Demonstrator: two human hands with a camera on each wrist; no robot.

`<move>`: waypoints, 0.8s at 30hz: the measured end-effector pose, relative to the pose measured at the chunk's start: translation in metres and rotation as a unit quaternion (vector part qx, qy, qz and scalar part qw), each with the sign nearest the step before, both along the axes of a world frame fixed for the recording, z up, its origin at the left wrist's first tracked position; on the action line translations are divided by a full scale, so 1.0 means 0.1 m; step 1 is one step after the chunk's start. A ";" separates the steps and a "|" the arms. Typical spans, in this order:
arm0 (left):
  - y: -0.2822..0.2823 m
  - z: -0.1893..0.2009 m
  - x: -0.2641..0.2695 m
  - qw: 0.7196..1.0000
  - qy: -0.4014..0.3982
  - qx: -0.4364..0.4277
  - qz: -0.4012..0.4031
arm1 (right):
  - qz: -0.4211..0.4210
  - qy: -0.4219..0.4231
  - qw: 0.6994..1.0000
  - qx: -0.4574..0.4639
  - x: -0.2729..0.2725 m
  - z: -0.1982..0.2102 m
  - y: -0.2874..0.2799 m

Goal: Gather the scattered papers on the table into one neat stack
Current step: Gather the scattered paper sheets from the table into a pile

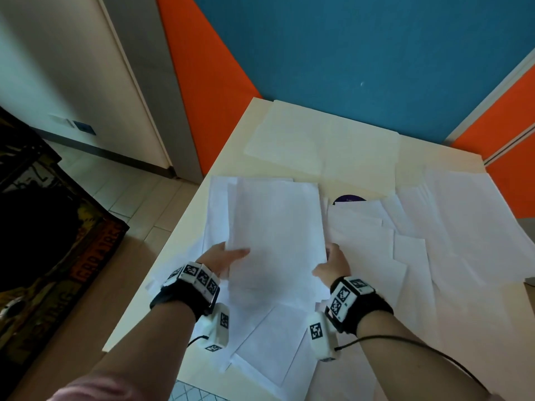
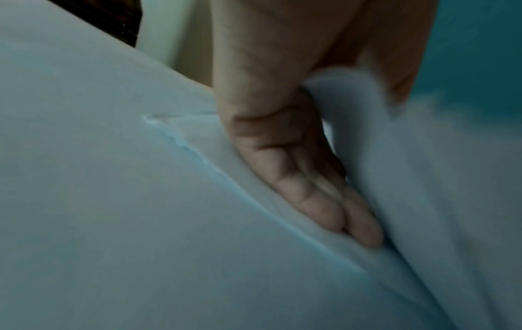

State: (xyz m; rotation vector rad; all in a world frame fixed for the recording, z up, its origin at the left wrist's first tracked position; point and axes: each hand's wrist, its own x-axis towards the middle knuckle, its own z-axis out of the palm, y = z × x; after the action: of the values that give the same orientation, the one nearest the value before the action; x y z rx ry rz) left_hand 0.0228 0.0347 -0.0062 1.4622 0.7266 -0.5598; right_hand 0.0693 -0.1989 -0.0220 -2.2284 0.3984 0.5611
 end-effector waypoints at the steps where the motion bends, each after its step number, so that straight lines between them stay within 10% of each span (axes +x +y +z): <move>1: -0.02 0.00 0.01 1.000 0.008 0.000 0.005 | 0.016 -0.006 1.000 0.022 -0.04 0.01 0.03; 11: 0.30 -0.05 -0.07 0.998 0.008 0.054 0.023 | 0.161 -0.012 0.970 0.181 -0.14 0.06 0.11; 18: 0.83 -0.11 -0.38 0.982 0.028 0.165 0.091 | -0.039 -0.045 0.989 -0.132 0.03 0.07 0.11; 24: 1.41 -0.60 -0.68 0.982 0.040 0.116 0.140 | -0.066 0.010 0.988 -0.137 -0.08 0.16 0.23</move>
State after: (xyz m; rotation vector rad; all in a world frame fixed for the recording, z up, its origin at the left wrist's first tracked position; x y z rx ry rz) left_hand -0.0456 0.1761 -0.0659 1.5237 1.0713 -0.3260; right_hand 0.0613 -0.1760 -0.0058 -2.4359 0.6628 0.4807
